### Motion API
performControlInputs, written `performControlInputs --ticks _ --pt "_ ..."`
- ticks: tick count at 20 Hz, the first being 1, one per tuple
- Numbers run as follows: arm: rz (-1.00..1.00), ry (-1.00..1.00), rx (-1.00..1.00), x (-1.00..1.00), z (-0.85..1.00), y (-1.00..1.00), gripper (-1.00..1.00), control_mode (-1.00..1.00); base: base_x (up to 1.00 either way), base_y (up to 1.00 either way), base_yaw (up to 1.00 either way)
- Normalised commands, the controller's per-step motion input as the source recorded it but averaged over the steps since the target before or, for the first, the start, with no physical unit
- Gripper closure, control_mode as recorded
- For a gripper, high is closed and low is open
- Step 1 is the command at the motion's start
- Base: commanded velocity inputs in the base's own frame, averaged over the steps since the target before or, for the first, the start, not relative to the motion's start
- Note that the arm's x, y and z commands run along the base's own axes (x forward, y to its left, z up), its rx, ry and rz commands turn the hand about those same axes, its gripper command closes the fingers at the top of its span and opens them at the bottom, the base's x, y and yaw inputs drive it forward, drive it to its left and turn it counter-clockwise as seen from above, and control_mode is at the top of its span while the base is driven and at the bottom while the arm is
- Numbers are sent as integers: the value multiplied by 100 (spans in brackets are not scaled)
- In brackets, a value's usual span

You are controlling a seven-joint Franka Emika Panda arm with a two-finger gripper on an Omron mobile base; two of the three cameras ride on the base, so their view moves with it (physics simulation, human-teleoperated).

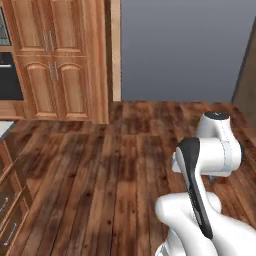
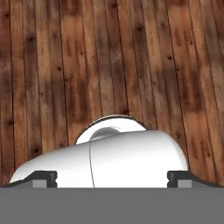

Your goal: Clear the mugs and bowl far away from the sink.

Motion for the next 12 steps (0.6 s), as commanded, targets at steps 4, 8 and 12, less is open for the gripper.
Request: performControlInputs --ticks 4,8,12 --pt "0 0 0 0 0 0 -100 100 0 0 97" --pt "0 0 0 0 0 0 -100 100 6 0 91" --pt "0 0 0 0 0 0 -100 100 19 0 86"
